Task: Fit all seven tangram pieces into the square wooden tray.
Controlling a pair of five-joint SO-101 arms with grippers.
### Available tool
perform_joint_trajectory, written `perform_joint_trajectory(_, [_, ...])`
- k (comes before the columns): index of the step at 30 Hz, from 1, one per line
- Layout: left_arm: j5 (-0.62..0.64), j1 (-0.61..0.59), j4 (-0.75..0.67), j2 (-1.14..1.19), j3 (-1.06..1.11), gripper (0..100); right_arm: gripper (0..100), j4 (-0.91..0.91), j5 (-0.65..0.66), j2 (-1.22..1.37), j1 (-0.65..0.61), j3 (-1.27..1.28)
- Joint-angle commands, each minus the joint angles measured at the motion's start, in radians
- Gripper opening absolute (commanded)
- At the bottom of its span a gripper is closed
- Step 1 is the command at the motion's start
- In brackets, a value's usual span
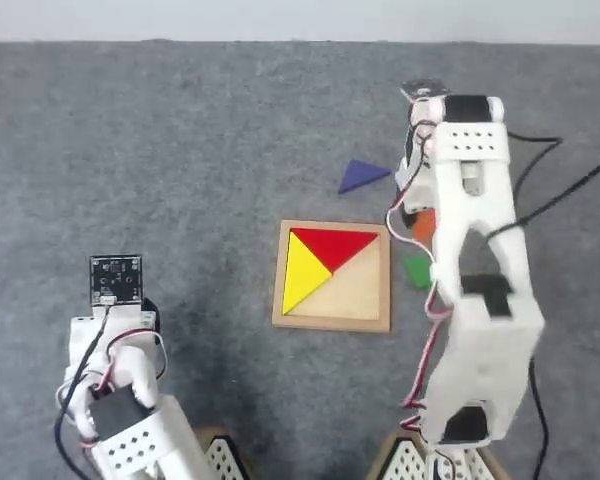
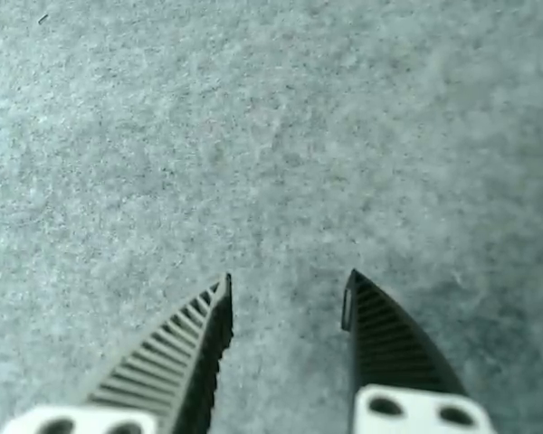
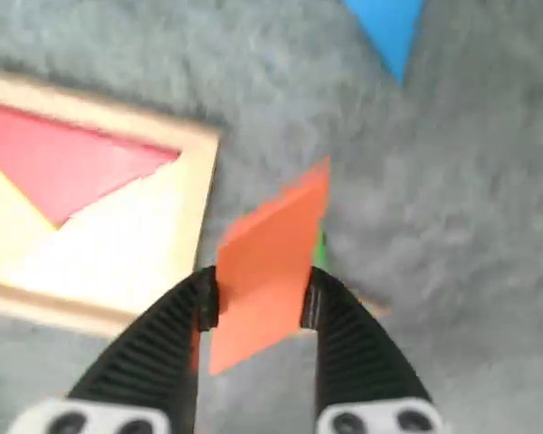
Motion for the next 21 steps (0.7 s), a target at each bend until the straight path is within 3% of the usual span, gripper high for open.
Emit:
perform_joint_trajectory(1, [0.008,0.009,-0.017,-0.014,-0.008,19,0.8,0.004,-0.066,-0.248,-0.091,0.196])
perform_joint_trajectory(9, [0.008,0.009,-0.017,-0.014,-0.008,19,0.8,-0.386,-0.264,-0.536,-0.295,0.730])
perform_joint_trajectory(21, [0.008,0.009,-0.015,-0.014,-0.008,19,0.8,-0.472,-0.516,-0.348,-0.334,0.776])
